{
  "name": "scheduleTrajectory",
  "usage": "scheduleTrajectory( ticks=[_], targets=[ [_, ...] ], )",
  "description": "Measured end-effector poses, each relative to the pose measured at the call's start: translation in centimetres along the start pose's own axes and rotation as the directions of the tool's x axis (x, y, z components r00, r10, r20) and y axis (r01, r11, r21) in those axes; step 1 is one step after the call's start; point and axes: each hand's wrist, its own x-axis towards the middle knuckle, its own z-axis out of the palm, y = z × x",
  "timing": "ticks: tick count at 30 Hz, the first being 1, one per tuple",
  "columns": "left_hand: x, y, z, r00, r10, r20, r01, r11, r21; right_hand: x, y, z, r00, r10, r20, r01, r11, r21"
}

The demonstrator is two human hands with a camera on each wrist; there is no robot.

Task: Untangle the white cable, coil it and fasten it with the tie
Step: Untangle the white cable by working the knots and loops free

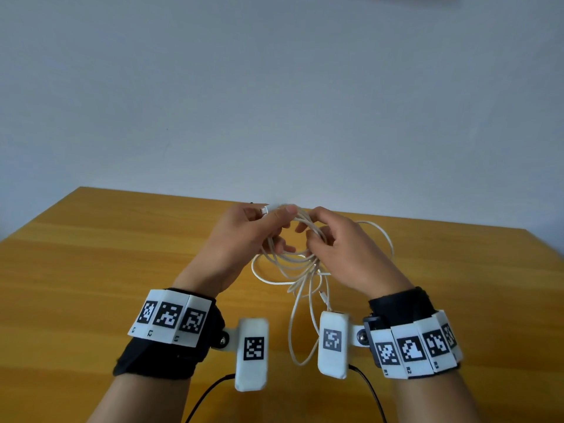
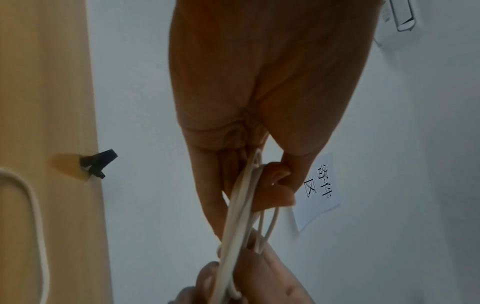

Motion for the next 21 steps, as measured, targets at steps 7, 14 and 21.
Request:
scheduleTrajectory(
  ticks=[7, 14, 21],
  targets=[
    [0.0, 0.4, -0.5, 0.993, -0.121, 0.013, 0.121, 0.993, -0.002, 0.2, 0.5, 0.1, 0.997, -0.066, -0.049, 0.058, 0.987, -0.152],
    [-0.7, 1.1, -0.9, 0.961, -0.243, 0.129, 0.201, 0.941, 0.272, 0.1, -0.4, 0.8, 0.994, -0.107, -0.011, 0.098, 0.943, -0.318],
    [-1.0, 0.7, 0.2, 0.945, -0.217, 0.246, 0.059, 0.850, 0.523, -0.3, -1.1, 0.9, 0.993, -0.116, -0.029, 0.098, 0.926, -0.366]
  ],
)
